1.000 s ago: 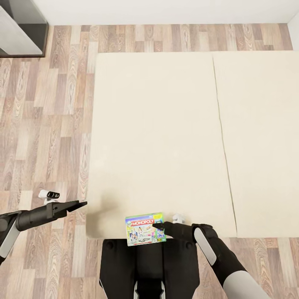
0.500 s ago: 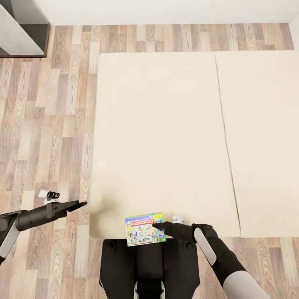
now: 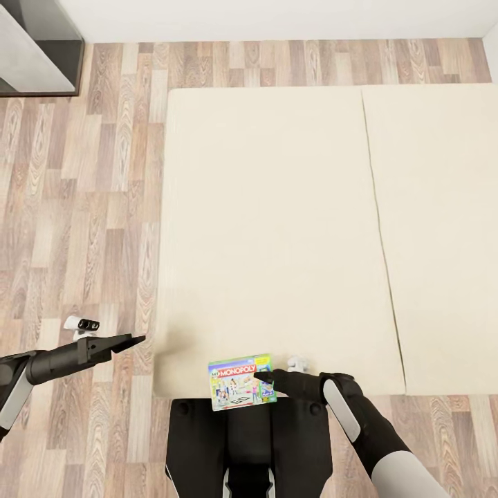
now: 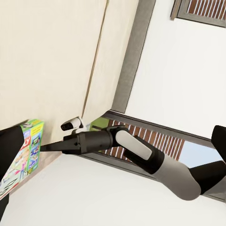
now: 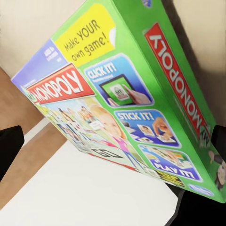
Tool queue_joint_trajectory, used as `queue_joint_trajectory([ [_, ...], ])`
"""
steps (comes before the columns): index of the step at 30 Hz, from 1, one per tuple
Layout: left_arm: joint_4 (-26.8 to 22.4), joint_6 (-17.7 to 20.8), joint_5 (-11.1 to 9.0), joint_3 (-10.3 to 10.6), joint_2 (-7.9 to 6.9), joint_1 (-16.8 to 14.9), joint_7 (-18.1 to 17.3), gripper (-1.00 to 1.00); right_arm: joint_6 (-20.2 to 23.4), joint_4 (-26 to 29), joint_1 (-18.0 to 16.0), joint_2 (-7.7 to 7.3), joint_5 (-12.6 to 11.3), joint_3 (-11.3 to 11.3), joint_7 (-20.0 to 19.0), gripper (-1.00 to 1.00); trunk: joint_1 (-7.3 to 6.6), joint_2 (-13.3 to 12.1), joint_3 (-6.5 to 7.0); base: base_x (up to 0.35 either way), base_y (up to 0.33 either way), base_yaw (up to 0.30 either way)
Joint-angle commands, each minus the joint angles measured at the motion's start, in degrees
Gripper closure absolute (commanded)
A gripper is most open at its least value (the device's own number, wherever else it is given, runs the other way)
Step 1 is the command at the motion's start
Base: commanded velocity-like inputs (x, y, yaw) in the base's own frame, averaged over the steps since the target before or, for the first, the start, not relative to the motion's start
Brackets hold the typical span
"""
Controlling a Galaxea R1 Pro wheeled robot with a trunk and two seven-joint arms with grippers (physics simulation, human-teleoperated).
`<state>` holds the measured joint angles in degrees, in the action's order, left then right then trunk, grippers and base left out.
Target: Put all the toys in the child's room - the three board games (two on the bed and one on the table), the two jigsaw puzzles on the table, and the tennis ball on the table - inside the toy box on the table in the child's room.
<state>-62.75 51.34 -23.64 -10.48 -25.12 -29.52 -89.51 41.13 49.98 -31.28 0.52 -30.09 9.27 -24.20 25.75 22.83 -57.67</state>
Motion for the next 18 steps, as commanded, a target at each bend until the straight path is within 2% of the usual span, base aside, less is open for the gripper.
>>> queue_joint_trajectory([
  [1, 0.0, 0.6, 0.0, 0.0, -0.05, 0.0, -0.2, -1.0, 0.3, 0.0, 0.0, 0.01, -0.1, 0.0, -0.1, -1.0, 0.03, 0.1, -0.05, 0.0, 0.078, 0.0],
  [18, 0.0, 0.6, 0.0, 0.0, -0.04, 0.0, -0.2, -1.0, 0.3, 0.0, 0.0, -0.01, -0.1, 0.0, -0.1, -1.0, 0.03, 0.1, -0.05, 0.0, 0.088, 0.0],
])
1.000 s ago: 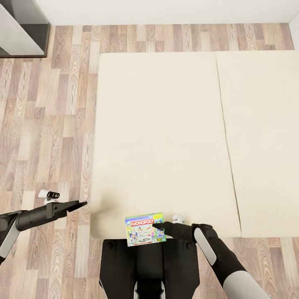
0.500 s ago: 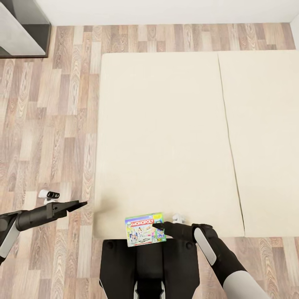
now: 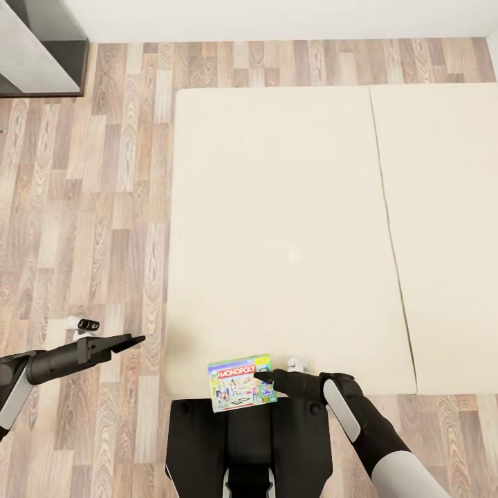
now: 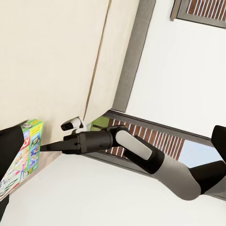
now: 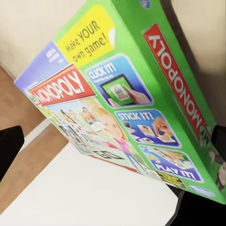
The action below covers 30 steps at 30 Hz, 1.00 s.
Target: Put all the toys in the child's room - the three board games (two on the bed and one on the table), the two jigsaw puzzles on the table, and the tennis ball on the table - inside the toy box on the table in the child's room.
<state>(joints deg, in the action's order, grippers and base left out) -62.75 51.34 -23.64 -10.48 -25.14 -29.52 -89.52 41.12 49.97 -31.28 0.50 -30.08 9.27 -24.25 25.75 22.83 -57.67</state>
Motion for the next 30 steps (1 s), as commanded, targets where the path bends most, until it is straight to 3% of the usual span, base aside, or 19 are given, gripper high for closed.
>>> queue_joint_trajectory([
  [1, 0.0, 0.6, 0.0, 0.0, -0.05, 0.0, -0.2, -1.0, 0.3, 0.0, 0.0, 0.01, -0.1, 0.0, -0.1, -1.0, 0.03, 0.1, -0.05, 0.0, 0.073, 0.0],
  [30, 0.0, 0.6, 0.0, 0.0, -0.05, 0.0, -0.1, -1.0, 0.3, 0.0, 0.0, -0.01, -0.1, 0.0, -0.1, -1.0, 0.03, 0.1, -0.05, 0.0, 0.096, 0.0],
])
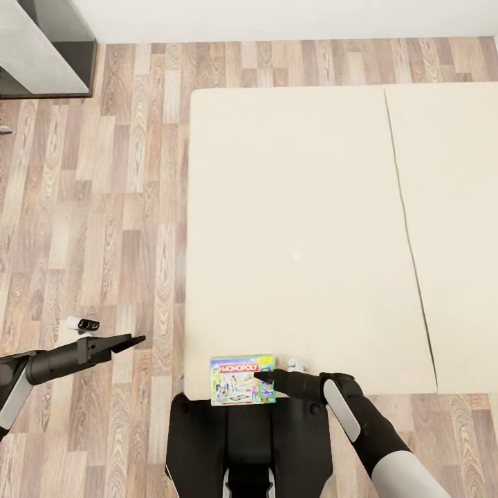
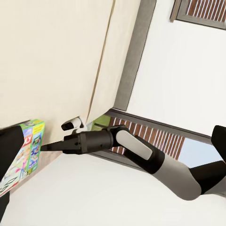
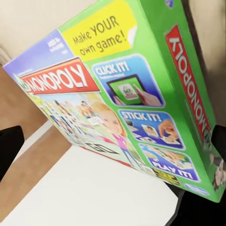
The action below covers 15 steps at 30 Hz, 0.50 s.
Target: Put all the toys in the child's room - the three board games (two on the bed and one on the table), the two jigsaw puzzles on the table, and the tennis ball on the table - inside the toy box on the table in the child's room.
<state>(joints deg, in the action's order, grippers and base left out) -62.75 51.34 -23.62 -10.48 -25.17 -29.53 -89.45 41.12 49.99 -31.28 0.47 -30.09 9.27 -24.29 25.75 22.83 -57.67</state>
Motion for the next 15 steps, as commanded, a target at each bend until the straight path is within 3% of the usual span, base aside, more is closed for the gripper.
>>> queue_joint_trajectory([
  [1, 0.0, 0.6, 0.0, 0.0, -0.03, 0.0, -0.2, -1.0, 0.3, 0.0, 0.0, 0.0, -0.1, 0.0, -0.1, -1.0, 0.03, 0.1, -0.05, 0.0, 0.11, 0.0],
  [15, 0.0, 0.6, 0.0, 0.0, -0.02, 0.0, -0.3, -1.0, 0.2, 0.2, 0.0, 0.01, -0.1, 0.0, 0.0, -1.0, 0.03, 0.1, -0.05, 0.0, 0.067, 0.0],
])
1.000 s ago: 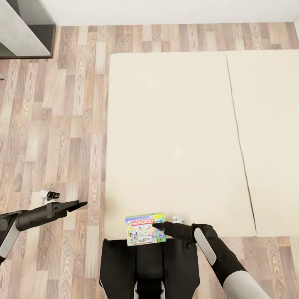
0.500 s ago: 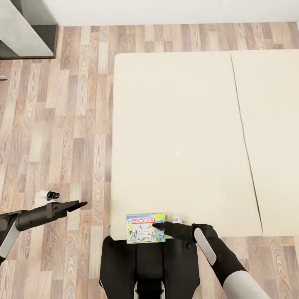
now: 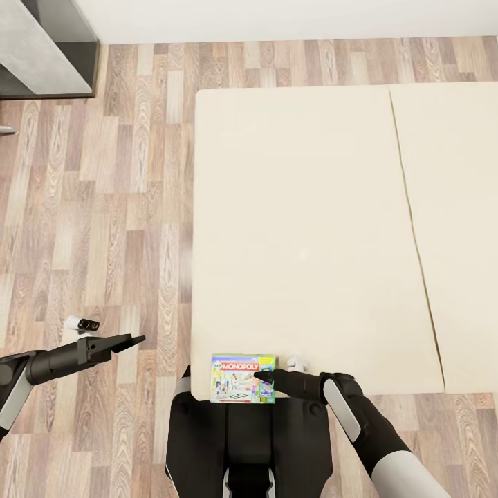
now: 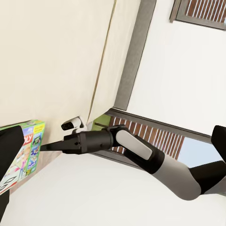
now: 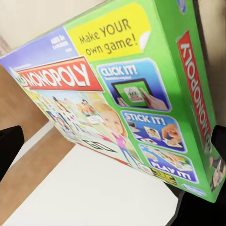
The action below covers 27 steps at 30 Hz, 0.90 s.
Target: Put all the toys in the child's room - the three board games (two on the bed and one on the table), the two jigsaw puzzles on the table, and the tennis ball on the table - inside the toy box on the table in the child's room.
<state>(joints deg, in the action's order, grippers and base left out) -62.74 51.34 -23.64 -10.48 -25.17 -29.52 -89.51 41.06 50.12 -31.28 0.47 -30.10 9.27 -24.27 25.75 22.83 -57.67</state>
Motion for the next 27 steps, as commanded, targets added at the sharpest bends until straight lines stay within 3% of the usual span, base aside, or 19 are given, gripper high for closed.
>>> queue_joint_trajectory([
  [1, 0.0, 0.6, 0.0, 0.0, -0.02, 0.0, -0.2, -1.0, 0.3, 0.1, 0.0, 0.03, 0.0, 0.0, -0.1, -1.0, 0.04, 0.1, -0.05, 0.0, 0.004, 0.0],
  [27, 0.0, 0.6, 0.0, 0.0, -0.03, 0.0, -0.2, -1.0, 0.2, 0.3, 0.0, -0.04, 0.0, 0.0, -0.1, -1.0, 0.04, 0.1, -0.05, 0.0, 0.0, 0.0],
])
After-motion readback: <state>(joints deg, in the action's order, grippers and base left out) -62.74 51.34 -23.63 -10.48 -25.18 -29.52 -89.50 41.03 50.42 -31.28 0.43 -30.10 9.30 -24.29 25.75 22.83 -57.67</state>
